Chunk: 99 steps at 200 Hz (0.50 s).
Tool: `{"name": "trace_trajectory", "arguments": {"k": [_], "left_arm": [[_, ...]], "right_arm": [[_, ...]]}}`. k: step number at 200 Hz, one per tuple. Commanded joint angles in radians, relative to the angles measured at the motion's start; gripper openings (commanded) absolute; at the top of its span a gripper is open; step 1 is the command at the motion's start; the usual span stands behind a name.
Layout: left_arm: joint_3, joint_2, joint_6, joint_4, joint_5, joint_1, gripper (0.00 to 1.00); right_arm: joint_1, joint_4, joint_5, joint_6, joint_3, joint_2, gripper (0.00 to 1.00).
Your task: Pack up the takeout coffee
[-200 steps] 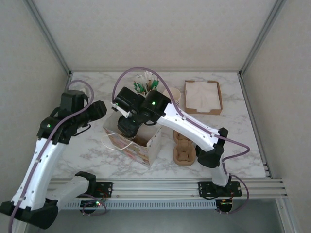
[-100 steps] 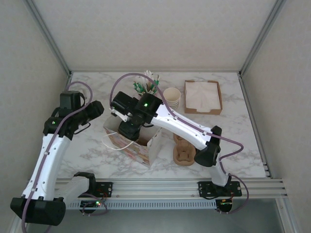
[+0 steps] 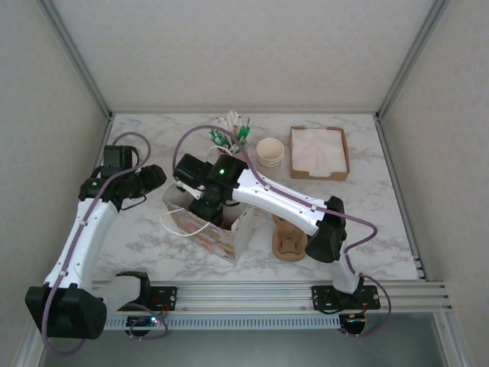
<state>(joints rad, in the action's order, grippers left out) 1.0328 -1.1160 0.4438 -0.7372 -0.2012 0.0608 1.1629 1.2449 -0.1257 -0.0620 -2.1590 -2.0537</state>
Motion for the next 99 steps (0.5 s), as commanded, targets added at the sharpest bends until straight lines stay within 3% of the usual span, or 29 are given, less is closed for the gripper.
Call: {"name": "trace_trajectory", "arguments": {"k": [1, 99], "left_arm": [[0.015, -0.037, -0.020, -0.039, -0.004, -0.009, 0.48], [0.003, -0.044, -0.027, -0.050, 0.011, -0.009, 0.49]], "right_arm": [[-0.003, -0.033, 0.018, 0.016, 0.017, 0.007, 0.51], [-0.002, -0.138, 0.014, 0.004, 0.073, -0.011, 0.50]]}}
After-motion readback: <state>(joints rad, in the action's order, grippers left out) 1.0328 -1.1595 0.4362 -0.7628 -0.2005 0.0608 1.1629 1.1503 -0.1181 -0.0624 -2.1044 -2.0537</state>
